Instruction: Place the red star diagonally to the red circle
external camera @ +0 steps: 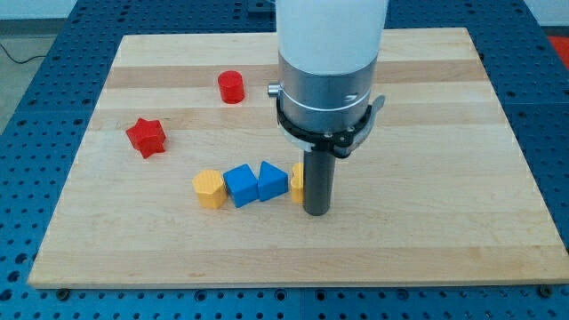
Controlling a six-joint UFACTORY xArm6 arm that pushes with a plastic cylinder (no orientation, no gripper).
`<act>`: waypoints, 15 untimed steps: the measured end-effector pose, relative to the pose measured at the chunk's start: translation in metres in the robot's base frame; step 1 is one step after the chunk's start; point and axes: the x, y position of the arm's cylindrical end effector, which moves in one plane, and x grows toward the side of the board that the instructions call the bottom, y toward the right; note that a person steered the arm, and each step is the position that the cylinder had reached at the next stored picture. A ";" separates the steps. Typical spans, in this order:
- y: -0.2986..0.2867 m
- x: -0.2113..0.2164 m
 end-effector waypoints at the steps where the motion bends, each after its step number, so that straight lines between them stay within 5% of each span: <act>1: -0.003 -0.006; 5: 0.013 0.036; 6: 0.083 0.036; 8: 0.238 -0.057; 9: 0.245 -0.115; 15: -0.130 -0.102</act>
